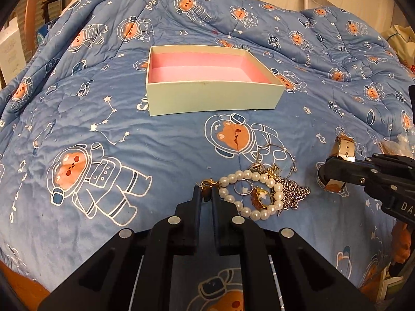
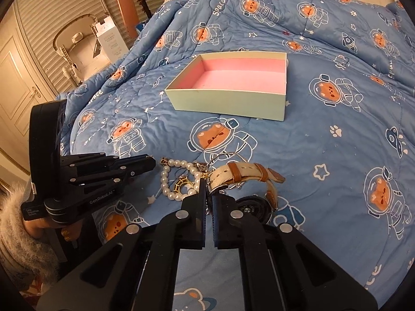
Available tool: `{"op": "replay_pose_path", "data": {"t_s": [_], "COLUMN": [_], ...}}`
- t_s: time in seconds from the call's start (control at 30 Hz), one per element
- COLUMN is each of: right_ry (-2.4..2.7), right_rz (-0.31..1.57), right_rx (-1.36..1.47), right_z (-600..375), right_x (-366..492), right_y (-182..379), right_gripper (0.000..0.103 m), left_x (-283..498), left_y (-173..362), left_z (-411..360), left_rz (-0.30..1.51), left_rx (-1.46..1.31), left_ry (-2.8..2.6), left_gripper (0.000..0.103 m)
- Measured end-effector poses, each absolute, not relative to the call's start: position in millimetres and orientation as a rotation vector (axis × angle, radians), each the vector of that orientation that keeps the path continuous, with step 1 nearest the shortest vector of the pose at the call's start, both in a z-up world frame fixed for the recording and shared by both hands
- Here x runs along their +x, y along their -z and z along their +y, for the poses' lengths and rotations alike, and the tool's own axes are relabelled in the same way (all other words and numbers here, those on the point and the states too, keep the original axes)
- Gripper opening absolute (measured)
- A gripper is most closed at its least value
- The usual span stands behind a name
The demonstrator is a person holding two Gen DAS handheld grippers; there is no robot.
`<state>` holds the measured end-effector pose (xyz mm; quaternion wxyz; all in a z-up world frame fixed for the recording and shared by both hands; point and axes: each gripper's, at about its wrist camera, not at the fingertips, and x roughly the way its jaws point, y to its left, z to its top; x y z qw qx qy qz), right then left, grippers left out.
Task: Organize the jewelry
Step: 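Carry the watch into the pink-lined box and open the right gripper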
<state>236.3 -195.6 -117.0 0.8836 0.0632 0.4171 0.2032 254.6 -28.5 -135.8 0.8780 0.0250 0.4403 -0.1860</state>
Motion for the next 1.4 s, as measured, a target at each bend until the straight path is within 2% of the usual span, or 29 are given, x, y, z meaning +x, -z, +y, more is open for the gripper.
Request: {"op": "replay_pose_path", "data": {"t_s": [0.37, 0.7, 1.03, 1.4], "right_ry": [-0.542, -0.567, -0.482, -0.426], "right_rz": [0.86, 0.775, 0.931, 1.032], "right_rx": [0.142, 0.088, 0.037, 0.01], "right_z": [-195.1, -190.3, -175.8, -172.9], "right_x": [264.3, 354.1, 449.5, 494.8], "right_y": [79.6, 34.8, 82.0, 112.9], "right_gripper": [0.004, 0.004, 0.004, 0.004], "left_x": [270.6, 343.5, 428.6, 459.8], "left_y": [106.5, 63.2, 89.9, 123.1], "left_z": [-26.7, -30.5, -49.1, -58.9], "left_rz": [0.874, 0.833, 0.947, 1.028], "left_rx": [0.031, 0.005, -0.01, -0.043], "left_ry": [0.416, 0.428, 0.405, 0.384], "left_gripper": [0.008, 0.008, 0.008, 0.008]}}
